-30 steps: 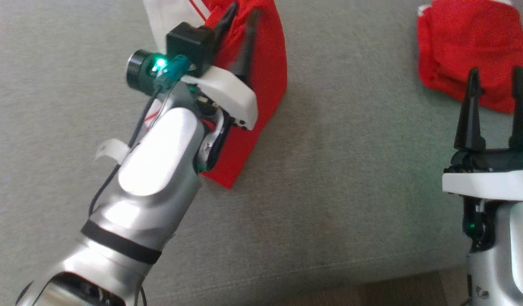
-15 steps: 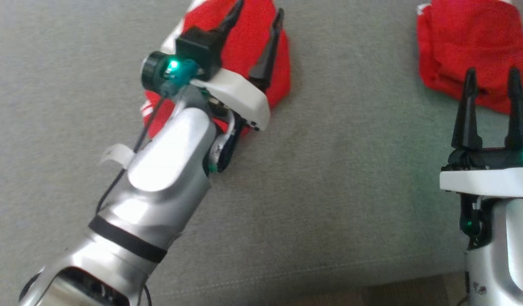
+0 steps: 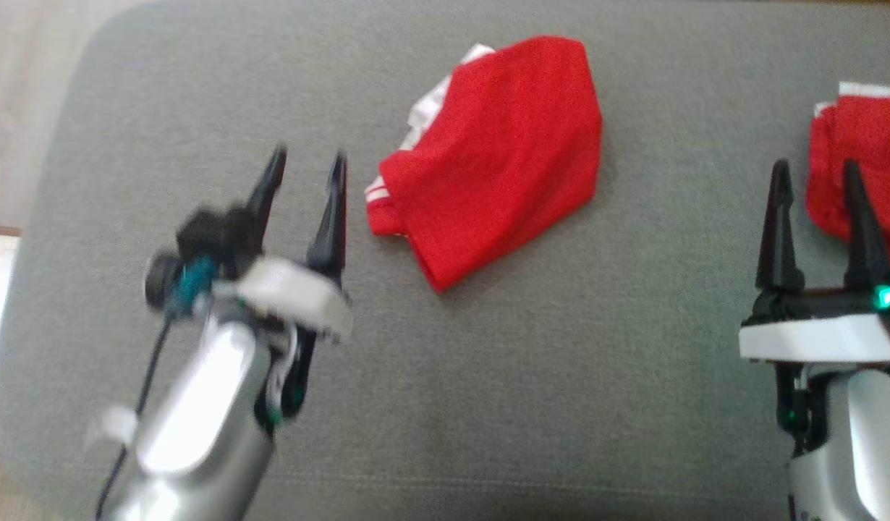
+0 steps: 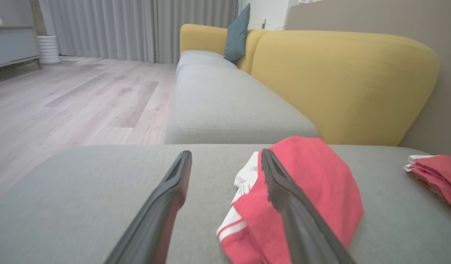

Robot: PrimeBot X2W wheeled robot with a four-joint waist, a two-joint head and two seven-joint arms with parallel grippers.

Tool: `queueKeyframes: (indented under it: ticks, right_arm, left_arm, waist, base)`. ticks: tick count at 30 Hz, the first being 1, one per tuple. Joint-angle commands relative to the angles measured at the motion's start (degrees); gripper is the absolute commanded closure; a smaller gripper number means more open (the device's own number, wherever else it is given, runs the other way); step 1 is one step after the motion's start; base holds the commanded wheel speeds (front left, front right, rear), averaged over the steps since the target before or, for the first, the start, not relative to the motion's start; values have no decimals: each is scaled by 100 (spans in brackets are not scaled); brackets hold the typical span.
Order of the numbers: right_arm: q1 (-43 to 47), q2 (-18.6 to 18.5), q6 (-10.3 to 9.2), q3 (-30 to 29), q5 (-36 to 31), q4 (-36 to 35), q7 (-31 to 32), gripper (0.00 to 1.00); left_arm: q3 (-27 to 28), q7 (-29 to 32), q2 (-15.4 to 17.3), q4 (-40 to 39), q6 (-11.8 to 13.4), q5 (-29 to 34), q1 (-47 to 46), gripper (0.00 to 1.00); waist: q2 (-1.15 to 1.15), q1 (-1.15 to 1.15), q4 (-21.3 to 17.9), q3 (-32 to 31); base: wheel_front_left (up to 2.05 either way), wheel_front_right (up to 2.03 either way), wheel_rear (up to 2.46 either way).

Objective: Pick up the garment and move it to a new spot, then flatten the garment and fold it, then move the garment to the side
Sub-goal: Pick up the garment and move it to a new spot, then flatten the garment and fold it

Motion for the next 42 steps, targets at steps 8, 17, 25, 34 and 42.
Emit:
queueKeyframes:
  ticks: [8,17,25,34,42]
  right_arm:
    - [261,-20,21,232,-1,-55,150,0]
    - [276,-20,21,1420,-263,-70,642,0]
    - [-45,-20,21,2369,-601,639,1573,0]
    - [-661,-20,21,2518,-739,1421,1604,0]
    - [-1074,-20,21,2469,-1408,2219,1602,0]
  left_arm:
    - [593,-43,-157,-699,24,181,1048,0]
    - [979,-43,-479,-839,-209,429,1311,0]
    - [1244,-43,-682,-734,-434,488,1279,0]
    - [1379,-43,-777,-535,-607,512,1195,0]
    - [1235,-43,-786,-582,-565,259,1074,0]
  waist:
    - [0,0,450,-439]
    - [0,0,753,-312]
    - [0,0,1155,48]
    - [0,0,1573,422]
    - [0,0,1851,663]
  base:
    - [0,0,0]
    - [0,0,0]
    - [0,0,0]
    - [0,0,0]
    - [0,0,0]
